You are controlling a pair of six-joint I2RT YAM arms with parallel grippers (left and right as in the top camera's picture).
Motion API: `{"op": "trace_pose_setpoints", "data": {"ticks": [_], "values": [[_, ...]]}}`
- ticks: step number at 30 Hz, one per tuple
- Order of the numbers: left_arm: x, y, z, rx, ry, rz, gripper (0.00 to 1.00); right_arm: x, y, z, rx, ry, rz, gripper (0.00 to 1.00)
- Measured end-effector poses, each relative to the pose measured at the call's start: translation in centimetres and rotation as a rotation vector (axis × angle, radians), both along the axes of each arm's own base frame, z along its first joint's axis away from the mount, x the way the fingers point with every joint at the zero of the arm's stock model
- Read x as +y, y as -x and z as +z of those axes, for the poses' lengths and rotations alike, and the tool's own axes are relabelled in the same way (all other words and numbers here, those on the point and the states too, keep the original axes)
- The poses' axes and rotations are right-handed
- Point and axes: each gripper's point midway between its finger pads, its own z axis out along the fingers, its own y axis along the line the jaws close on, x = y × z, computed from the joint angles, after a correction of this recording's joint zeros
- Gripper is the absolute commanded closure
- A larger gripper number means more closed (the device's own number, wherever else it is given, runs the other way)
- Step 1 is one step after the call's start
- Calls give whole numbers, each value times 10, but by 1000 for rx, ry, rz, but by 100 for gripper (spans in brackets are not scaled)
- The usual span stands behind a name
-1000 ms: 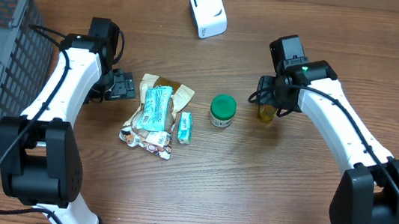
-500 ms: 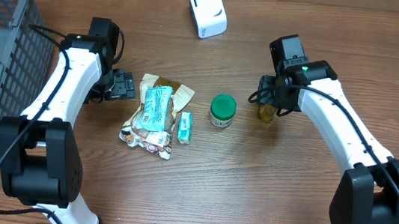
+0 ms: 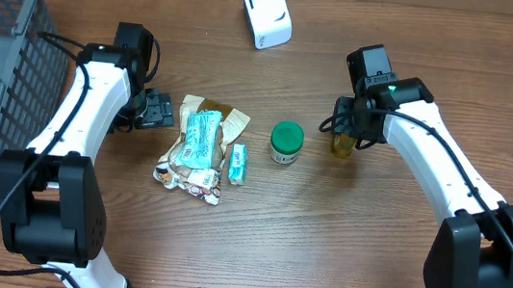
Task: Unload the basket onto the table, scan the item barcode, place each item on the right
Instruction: 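Lower the right gripper around the bottle neck and close it, then lift the bottle and turn it sideways toward the table centre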
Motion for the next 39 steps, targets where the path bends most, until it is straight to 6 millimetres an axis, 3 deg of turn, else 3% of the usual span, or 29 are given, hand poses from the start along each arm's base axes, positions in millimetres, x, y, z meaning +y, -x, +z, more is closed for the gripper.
{"op": "trace_pose_setpoints", "data": {"ticks": [5,14,17,21,28,39], "values": [[0,0,0,0,0,0,0,0,-1,0,-3,-1,1,32],[0,0,0,0,0,0,0,0,-1,6,-18,-7,1,34],[0,0,0,0,0,0,0,0,0,8,-20,-8,2,38],[0,0,0,0,0,0,1,0,2,8,-14,-5,3,53],[0,0,0,0,0,0,0,-1,6,7,3,-1,0,65],[0,0,0,0,0,0,1,-8,4,10,5,-47,-26,75]]}}
